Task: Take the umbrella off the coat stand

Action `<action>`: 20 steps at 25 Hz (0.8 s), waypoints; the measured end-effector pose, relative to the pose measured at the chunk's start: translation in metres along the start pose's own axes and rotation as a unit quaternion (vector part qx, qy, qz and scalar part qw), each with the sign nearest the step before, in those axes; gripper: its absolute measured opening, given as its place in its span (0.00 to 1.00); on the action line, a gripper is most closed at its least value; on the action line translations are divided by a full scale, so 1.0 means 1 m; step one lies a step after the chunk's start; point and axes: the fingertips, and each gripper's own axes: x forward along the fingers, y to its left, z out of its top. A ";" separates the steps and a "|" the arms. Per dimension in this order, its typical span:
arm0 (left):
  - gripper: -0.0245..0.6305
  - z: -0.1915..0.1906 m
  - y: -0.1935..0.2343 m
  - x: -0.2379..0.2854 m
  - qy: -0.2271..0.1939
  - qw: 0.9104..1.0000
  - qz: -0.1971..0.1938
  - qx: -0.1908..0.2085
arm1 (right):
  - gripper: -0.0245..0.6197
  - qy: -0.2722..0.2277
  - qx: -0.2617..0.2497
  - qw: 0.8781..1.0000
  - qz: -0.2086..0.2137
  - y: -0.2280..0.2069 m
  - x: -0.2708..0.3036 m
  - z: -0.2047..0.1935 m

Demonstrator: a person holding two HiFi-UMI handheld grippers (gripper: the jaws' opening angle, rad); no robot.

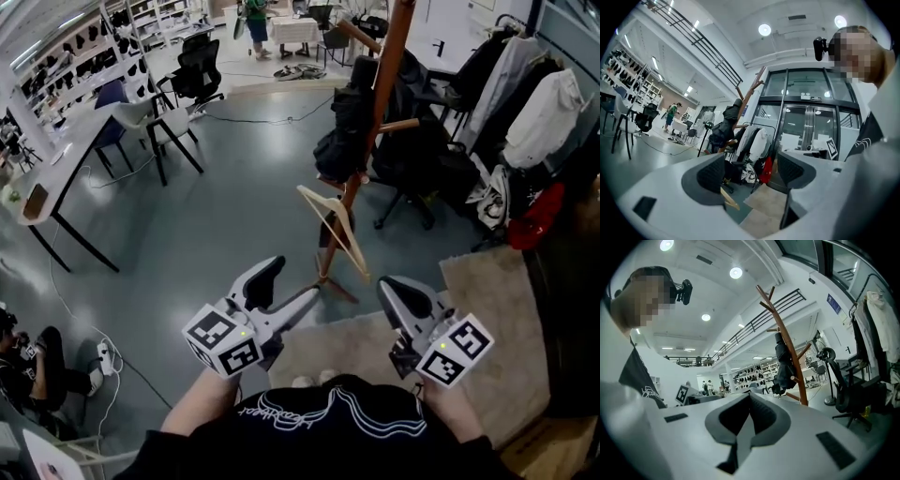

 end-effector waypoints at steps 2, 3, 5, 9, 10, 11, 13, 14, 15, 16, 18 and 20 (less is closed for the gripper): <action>0.56 0.006 0.005 0.010 0.004 1.000 -0.002 0.011 | 0.04 -0.005 0.002 1.000 -0.005 -0.006 0.003 0.005; 0.56 0.010 0.007 0.015 0.005 1.000 -0.002 0.015 | 0.04 -0.008 0.003 1.000 -0.006 -0.010 0.005 0.008; 0.56 0.018 0.013 0.027 0.007 1.000 -0.002 0.024 | 0.04 -0.013 0.006 1.000 -0.005 -0.020 0.010 0.013; 0.56 0.034 0.026 0.058 0.008 0.999 0.003 0.043 | 0.04 -0.020 0.007 1.000 0.002 -0.047 0.024 0.028; 0.56 0.038 0.030 0.065 0.008 0.999 0.005 0.048 | 0.04 -0.021 0.006 1.000 0.004 -0.054 0.027 0.033; 0.56 0.043 0.034 0.073 0.008 0.999 0.006 0.053 | 0.04 -0.021 0.005 1.000 0.005 -0.061 0.031 0.038; 0.56 0.053 0.044 0.087 0.008 0.998 0.010 0.064 | 0.04 -0.021 0.001 1.000 0.008 -0.073 0.039 0.046; 0.56 0.058 0.049 0.095 0.007 0.998 0.012 0.069 | 0.04 -0.022 0.000 1.000 0.009 -0.079 0.043 0.050; 0.56 0.063 0.054 0.103 0.006 0.997 0.014 0.073 | 0.04 -0.022 -0.003 1.000 0.011 -0.085 0.047 0.054; 0.56 0.068 0.059 0.111 0.005 0.997 0.016 0.079 | 0.04 -0.022 -0.006 1.000 0.013 -0.091 0.051 0.058; 0.57 0.076 0.069 0.128 0.003 0.996 0.017 0.090 | 0.04 -0.023 -0.012 1.000 0.017 -0.103 0.057 0.065; 0.57 0.085 0.076 0.142 0.000 0.995 0.018 0.101 | 0.04 -0.026 -0.017 0.999 0.022 -0.113 0.063 0.071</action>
